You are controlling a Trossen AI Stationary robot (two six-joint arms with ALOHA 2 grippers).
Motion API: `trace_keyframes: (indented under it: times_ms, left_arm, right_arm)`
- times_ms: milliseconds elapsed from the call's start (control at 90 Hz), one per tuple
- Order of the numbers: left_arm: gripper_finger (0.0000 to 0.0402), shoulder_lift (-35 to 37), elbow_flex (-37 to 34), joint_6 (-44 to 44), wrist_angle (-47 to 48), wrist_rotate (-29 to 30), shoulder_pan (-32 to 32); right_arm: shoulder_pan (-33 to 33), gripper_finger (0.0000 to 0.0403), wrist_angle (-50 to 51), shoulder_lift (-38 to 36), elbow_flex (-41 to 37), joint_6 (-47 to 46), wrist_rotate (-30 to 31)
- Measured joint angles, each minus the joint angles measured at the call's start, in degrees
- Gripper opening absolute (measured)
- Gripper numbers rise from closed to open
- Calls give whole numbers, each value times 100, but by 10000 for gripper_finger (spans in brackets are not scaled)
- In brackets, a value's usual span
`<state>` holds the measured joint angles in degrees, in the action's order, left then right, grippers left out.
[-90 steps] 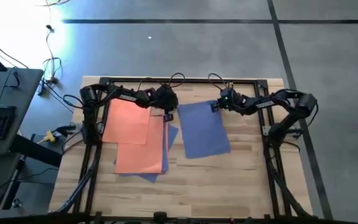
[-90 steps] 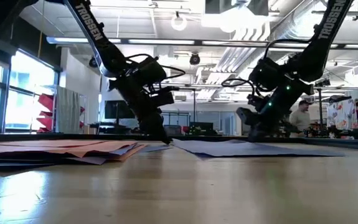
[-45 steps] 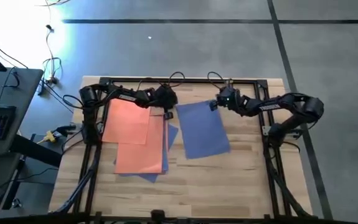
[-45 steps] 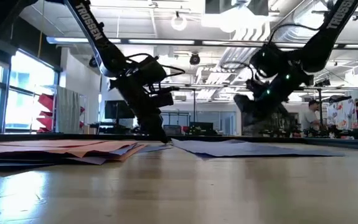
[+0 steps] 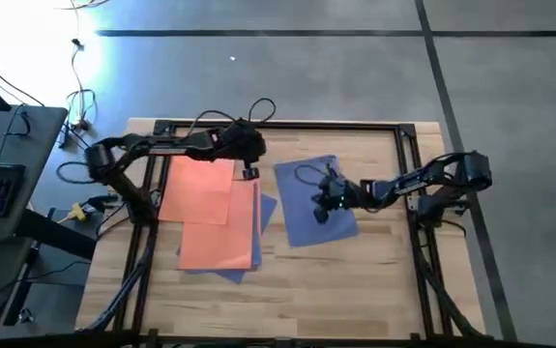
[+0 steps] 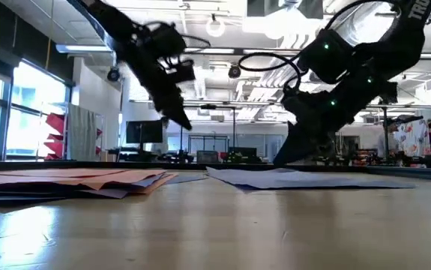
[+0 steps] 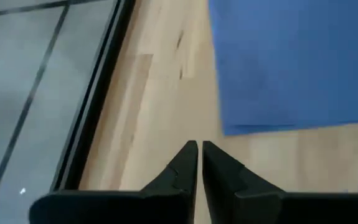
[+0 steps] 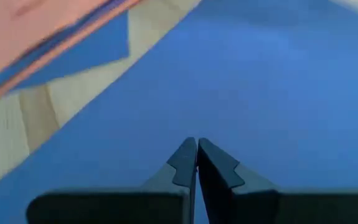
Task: Organize paper
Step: Stack the blue paper on top of the blue paper
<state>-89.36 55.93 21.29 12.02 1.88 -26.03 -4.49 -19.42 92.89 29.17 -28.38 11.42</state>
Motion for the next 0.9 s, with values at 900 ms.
trace_keyframes:
  times_ms: [900]
  left_arm:
    - [0,2754,-2521,-1764,181,617,952]
  right_arm:
    - [-1423,0,943,425,52,896,883]
